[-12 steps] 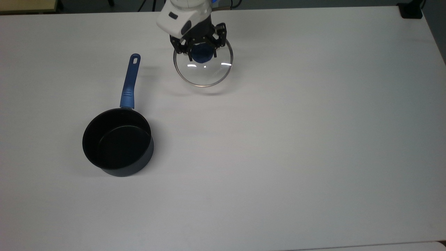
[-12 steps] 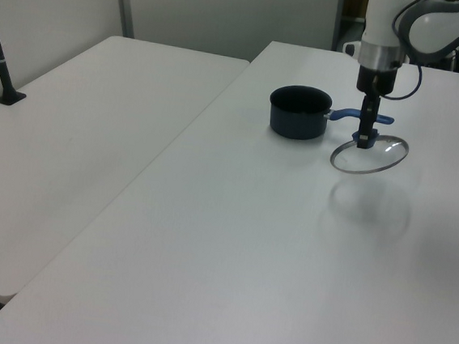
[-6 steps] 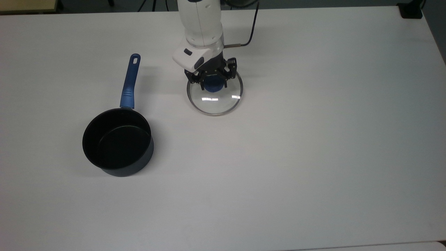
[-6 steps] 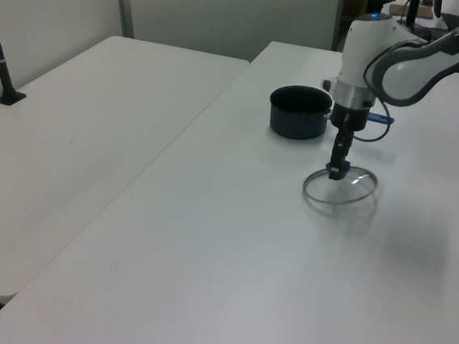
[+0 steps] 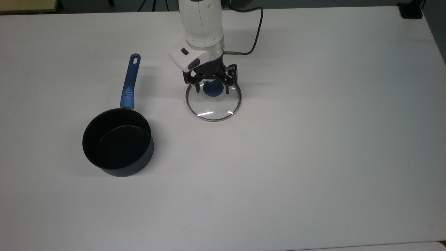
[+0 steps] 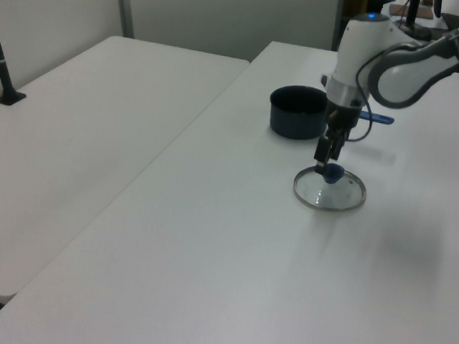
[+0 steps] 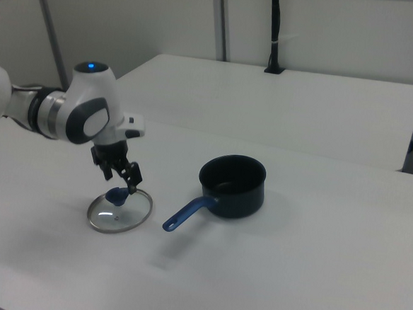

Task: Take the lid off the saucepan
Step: 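Open the gripper to release the knob and raise it away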

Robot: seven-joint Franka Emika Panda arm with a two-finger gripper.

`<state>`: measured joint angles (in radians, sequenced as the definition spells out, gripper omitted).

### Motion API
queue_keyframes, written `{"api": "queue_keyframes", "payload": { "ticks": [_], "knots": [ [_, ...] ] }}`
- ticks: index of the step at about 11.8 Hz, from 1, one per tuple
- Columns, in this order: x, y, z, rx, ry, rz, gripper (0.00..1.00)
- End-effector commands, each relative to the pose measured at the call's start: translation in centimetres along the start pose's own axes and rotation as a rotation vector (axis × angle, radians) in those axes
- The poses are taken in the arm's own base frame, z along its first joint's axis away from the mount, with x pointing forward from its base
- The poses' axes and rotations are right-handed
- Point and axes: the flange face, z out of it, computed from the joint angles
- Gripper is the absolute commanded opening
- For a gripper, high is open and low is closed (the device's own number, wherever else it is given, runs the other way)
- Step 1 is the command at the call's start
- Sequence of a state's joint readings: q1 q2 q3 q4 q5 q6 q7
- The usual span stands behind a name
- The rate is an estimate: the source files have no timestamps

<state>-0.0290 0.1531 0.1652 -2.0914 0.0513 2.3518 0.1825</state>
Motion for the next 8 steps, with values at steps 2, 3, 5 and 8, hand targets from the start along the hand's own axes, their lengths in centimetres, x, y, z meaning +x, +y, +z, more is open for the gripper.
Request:
{"api": "queue_keyframes", "payload": {
  "ticks": [2,3,5,8],
  "knots": [
    [1.5,2.4,-15.1,-0.046,-0.054,0.092,1.0],
    [1.2,3.6,-19.1,-0.058,-0.093,0.106,1.0],
    [0.2,7.7,-24.5,-0.065,-0.076,0.183,1.0],
    [-0.3,12.0,-27.8,-0.059,-0.033,0.242,1.0]
  ]
}}
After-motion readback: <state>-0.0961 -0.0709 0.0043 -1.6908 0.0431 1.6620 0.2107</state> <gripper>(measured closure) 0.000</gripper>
